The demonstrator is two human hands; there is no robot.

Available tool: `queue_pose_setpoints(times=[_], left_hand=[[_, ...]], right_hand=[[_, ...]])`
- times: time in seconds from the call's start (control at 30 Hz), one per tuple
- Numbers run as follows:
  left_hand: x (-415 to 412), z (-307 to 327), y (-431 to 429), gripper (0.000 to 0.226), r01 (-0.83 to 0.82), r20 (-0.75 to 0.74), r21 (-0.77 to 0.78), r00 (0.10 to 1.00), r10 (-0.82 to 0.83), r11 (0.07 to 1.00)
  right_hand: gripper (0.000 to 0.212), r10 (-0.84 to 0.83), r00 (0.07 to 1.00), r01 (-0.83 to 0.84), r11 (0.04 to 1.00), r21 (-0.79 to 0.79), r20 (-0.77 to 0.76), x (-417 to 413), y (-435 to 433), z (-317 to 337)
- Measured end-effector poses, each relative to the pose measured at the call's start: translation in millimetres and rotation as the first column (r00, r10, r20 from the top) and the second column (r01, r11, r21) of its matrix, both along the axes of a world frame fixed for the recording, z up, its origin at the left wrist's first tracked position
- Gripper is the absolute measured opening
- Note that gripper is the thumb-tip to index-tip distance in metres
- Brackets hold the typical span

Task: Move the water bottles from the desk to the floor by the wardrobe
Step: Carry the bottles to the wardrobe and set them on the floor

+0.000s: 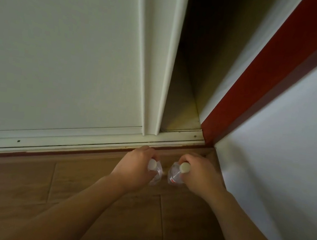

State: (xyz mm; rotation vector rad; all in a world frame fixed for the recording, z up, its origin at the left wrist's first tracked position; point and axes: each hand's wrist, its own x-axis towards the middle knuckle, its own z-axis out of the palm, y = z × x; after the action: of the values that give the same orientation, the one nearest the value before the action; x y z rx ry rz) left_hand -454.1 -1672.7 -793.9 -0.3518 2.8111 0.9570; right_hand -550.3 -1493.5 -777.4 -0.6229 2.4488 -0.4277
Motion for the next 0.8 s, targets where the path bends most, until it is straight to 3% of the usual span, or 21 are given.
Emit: queue_pose_setpoints(times=[0.43, 0.63, 0.8], left_hand=[[3.7, -8.3, 12.2, 0.028, 0.029, 0.005, -0.018, 1.000, -0.029, 0.999], [8.4, -3.4, 9.1, 0.029, 0.042, 0.023, -0.044, 0.999, -0.041, 0.998], [13.3, 6.1, 7.2, 0.044, 0.025, 0.033, -0.051, 0.999, -0.024, 0.998]], right_hand=[[0.032, -0.014, 0.998, 0.013, 1.000, -0.022, -0.057, 2.5, 9.7, -12.7], [0.046, 0.042, 0.994, -0.040, 0.999, 0.021, -0.098, 4.6, 11.2, -7.3], [0.053, 0.036, 0.992, -0.032, 0.999, 0.038, -0.119, 8.5, 11.8, 7.1]])
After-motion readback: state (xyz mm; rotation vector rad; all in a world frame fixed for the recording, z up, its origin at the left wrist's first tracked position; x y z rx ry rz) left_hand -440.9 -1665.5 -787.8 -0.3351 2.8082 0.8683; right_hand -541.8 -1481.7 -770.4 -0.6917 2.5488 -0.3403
